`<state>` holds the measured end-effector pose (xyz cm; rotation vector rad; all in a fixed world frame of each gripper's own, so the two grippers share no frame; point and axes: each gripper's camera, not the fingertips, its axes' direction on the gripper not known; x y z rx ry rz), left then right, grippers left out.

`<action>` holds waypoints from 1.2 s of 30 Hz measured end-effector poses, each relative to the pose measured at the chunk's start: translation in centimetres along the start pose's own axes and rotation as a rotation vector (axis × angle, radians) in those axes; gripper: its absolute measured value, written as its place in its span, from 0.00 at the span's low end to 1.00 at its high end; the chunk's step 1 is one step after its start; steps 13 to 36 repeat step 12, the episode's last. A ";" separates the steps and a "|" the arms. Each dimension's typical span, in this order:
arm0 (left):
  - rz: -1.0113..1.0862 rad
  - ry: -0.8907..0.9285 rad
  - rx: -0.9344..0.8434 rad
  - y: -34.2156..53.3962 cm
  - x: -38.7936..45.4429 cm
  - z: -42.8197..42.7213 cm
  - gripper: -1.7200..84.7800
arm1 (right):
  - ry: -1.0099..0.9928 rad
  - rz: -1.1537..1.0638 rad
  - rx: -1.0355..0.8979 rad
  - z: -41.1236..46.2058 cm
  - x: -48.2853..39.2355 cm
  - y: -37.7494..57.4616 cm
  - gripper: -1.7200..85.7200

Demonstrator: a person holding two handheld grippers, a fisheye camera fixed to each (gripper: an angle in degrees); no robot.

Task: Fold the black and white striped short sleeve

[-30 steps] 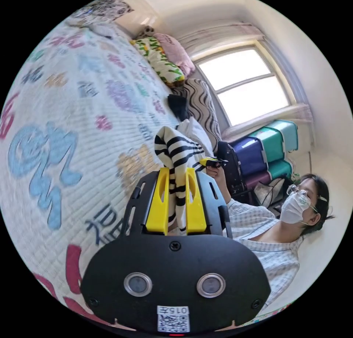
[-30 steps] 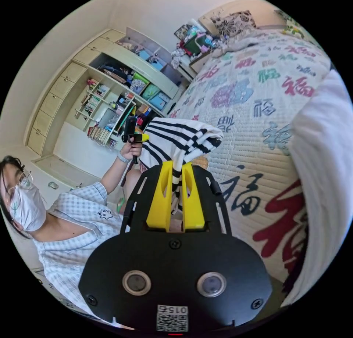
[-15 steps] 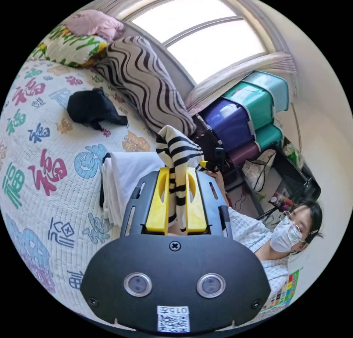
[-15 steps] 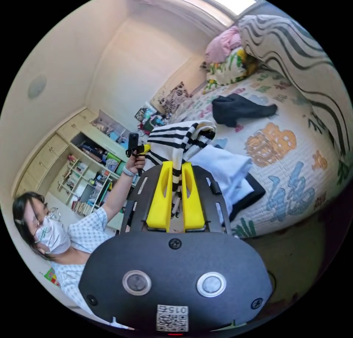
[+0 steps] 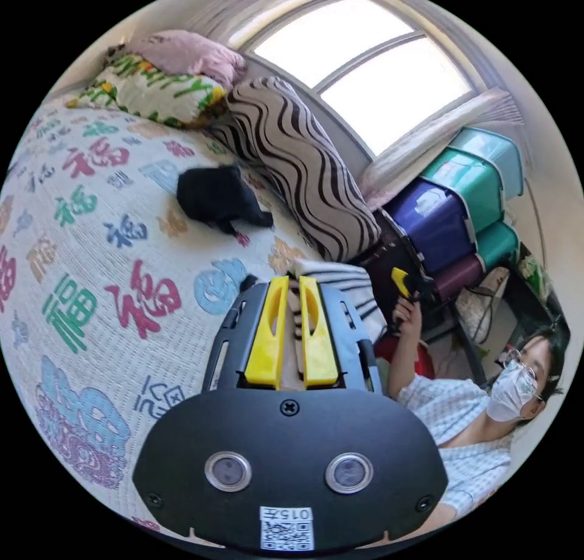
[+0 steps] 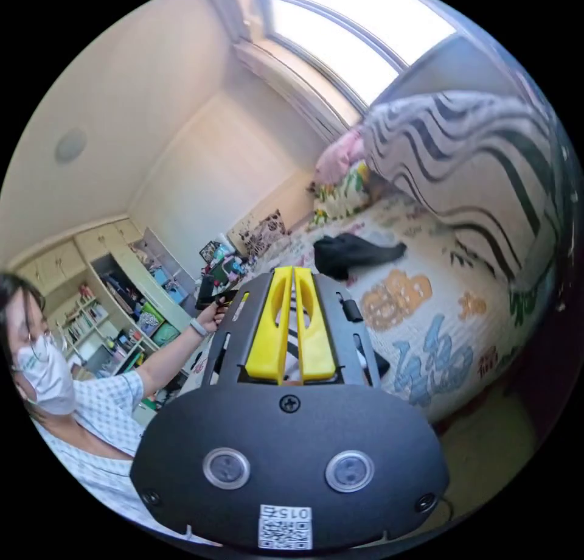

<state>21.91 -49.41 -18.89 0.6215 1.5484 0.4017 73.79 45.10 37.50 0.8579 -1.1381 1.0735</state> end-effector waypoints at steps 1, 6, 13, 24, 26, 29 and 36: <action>0.002 -0.060 0.055 -1.3 0.3 -0.2 0.10 | -0.039 -0.069 0.043 0.3 -2.3 0.3 0.05; -0.004 -0.324 0.058 -6.8 1.4 4.8 0.18 | 0.006 -0.177 0.073 4.6 -7.8 3.3 0.07; 0.013 -0.434 -0.064 -12.6 -0.1 15.5 0.19 | 0.105 -0.205 -0.149 10.7 -9.5 7.0 0.09; 0.013 -0.434 -0.064 -12.6 -0.1 15.5 0.19 | 0.105 -0.205 -0.149 10.7 -9.5 7.0 0.09; 0.013 -0.434 -0.064 -12.6 -0.1 15.5 0.19 | 0.105 -0.205 -0.149 10.7 -9.5 7.0 0.09; 0.013 -0.434 -0.064 -12.6 -0.1 15.5 0.19 | 0.105 -0.205 -0.149 10.7 -9.5 7.0 0.09; 0.013 -0.434 -0.064 -12.6 -0.1 15.5 0.19 | 0.105 -0.205 -0.149 10.7 -9.5 7.0 0.09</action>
